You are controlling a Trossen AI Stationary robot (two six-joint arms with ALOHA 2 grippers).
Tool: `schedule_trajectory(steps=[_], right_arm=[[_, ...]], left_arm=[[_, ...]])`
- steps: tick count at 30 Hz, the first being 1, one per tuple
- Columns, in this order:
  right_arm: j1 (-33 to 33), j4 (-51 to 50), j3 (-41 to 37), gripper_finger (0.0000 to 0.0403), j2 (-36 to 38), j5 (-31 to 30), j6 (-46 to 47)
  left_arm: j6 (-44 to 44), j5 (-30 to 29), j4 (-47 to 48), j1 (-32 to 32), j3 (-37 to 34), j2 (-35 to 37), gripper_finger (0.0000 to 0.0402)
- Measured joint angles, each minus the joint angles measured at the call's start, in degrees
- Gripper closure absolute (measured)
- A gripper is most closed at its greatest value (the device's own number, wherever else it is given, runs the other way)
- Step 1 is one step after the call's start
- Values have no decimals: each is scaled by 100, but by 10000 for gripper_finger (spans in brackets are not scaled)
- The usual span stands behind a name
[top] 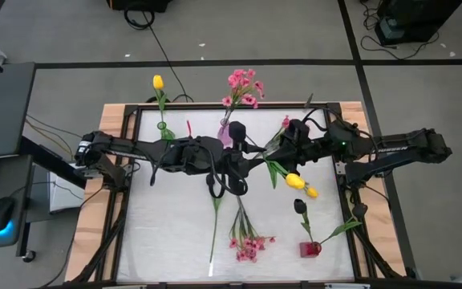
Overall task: Sort flowers into vase by color
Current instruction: Put the top yellow flower into the green vase
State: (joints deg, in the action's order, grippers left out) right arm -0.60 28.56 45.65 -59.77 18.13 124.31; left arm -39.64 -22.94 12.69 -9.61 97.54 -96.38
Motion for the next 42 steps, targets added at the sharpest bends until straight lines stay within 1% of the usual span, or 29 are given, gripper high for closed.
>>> schedule_trajectory(steps=[7,10,23,26,31,34,37,42], right_arm=[[0,-11,0,360,0,15,0],[-2,-30,0,360,2,120,2],[0,-18,0,360,9,153,2],[0,-13,0,360,9,153,-39],[0,-17,0,355,9,174,-201],[-2,-25,0,343,9,289,-336],[-2,-33,0,321,9,312,-453],[-2,-61,0,263,7,446,-494]], left_arm=[[-2,-2,-5,3,0,0,290],[-4,-2,-5,4,0,0,302],[-20,-4,-131,4,0,-2,370],[-20,-4,-140,15,0,-2,379],[-20,-4,-146,15,0,-2,382],[-20,-4,-155,15,0,-2,383],[-18,-2,-167,15,0,-2,383],[-16,-2,-182,15,0,-2,383]])
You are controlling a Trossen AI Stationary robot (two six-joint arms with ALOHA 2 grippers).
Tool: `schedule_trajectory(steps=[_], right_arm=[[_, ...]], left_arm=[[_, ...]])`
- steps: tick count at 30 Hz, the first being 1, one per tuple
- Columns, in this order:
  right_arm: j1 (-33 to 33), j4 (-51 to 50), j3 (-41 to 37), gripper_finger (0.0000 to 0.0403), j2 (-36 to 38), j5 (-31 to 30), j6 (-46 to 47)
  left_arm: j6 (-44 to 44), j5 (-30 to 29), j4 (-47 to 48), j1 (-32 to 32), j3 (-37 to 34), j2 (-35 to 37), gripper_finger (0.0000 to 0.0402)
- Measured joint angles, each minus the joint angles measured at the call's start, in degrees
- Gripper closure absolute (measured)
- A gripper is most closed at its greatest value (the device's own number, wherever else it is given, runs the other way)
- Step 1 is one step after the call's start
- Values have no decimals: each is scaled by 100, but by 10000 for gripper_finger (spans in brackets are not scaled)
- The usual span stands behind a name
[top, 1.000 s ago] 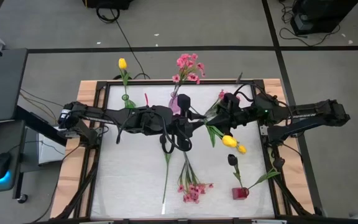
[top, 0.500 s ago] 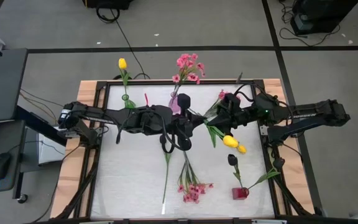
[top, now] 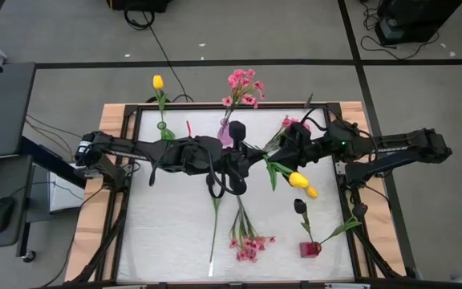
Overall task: Sort flowers into vase by color
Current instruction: Put the top yellow flower into the green vase
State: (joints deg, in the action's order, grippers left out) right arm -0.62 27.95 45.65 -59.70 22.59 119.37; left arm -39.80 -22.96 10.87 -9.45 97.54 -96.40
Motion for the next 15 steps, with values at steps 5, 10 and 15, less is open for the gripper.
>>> schedule_trajectory(steps=[5,10,15], right_arm=[[-55,-1,0,202,-2,188,-147],[-287,-184,0,158,-2,687,-569],[-588,-355,0,144,0,1150,-962]], left_arm=[[5,0,0,0,2,0,384],[3,-2,30,0,2,0,384],[5,-20,55,-8,2,0,384]])
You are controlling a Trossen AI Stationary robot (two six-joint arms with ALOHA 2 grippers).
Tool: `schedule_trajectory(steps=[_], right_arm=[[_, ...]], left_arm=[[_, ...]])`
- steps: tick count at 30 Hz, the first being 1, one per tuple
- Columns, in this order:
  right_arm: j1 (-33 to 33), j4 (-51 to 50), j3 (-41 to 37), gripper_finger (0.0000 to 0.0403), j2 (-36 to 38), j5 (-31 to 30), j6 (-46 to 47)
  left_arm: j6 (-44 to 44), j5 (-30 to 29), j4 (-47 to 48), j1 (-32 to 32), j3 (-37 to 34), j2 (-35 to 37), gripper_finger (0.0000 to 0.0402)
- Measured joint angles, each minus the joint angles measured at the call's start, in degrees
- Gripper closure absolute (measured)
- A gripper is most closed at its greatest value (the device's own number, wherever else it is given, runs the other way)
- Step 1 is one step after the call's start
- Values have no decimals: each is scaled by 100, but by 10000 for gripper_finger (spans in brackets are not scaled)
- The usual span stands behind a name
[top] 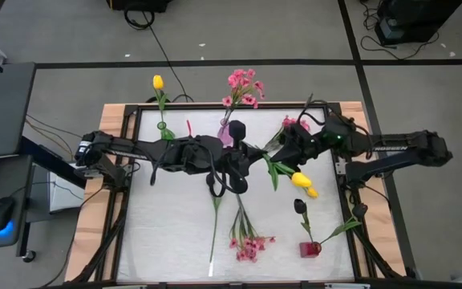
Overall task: Sort flowers into vase by color
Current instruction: Put the top yellow flower into the green vase
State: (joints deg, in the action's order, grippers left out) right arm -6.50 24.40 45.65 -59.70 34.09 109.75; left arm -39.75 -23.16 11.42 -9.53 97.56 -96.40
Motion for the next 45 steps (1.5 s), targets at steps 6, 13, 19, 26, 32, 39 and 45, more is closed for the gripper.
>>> schedule_trajectory(steps=[6,13,19,26,32,39,45], right_arm=[[-425,-35,0,144,0,234,-214],[-1039,-2,0,144,40,934,-555],[-1397,-10,0,145,50,1602,-1144],[-1482,-78,0,145,50,1892,-2231],[-1480,-78,0,145,50,2006,-2572],[-1480,-54,0,145,50,2005,-2861],[-1480,-64,0,145,50,1993,-3045]], left_arm=[[297,9,-20,-11,2,26,384],[646,17,-25,-73,4,143,384],[1285,-112,-180,-97,4,361,384],[1728,-229,-514,-96,4,630,384],[1743,-964,-512,-172,2,974,384],[1610,-1722,-111,-312,4,1494,384],[1977,-2088,999,-318,4,1894,384]])
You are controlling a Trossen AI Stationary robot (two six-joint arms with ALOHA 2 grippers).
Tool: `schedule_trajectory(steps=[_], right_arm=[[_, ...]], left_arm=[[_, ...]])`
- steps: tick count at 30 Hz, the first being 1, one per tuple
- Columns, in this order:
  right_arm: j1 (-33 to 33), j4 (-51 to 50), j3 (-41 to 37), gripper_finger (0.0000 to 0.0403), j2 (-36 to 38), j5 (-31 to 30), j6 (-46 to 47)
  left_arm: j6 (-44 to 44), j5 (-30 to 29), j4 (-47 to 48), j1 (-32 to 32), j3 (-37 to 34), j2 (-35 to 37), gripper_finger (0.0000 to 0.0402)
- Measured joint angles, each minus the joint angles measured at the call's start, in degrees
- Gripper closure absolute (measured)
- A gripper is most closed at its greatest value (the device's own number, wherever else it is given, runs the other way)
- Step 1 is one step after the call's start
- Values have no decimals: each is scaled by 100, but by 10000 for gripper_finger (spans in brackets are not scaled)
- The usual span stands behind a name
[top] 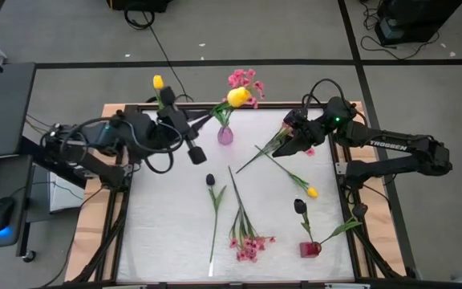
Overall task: Sort flowers into vase by color
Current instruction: Put the top yellow flower into the green vase
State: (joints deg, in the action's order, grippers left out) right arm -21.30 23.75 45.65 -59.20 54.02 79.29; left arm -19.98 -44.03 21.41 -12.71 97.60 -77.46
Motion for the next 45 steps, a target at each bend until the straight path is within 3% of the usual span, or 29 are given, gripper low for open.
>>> schedule_trajectory(steps=[9,19,30,38,45], right_arm=[[-9,-31,0,145,-2,-15,-137],[-11,-31,0,145,-2,-45,-195],[-11,-47,0,145,-2,-382,-364],[-11,-53,0,145,-2,-709,-453],[-11,-53,0,145,-2,-946,-488]], left_arm=[[483,-7,322,110,-460,605,384],[1054,-628,191,129,-2228,1880,384],[1085,-1325,-600,145,-4049,3155,384],[1042,-1488,-1548,694,-5437,3899,384],[1040,-1484,-1575,1286,-5909,4206,384]])
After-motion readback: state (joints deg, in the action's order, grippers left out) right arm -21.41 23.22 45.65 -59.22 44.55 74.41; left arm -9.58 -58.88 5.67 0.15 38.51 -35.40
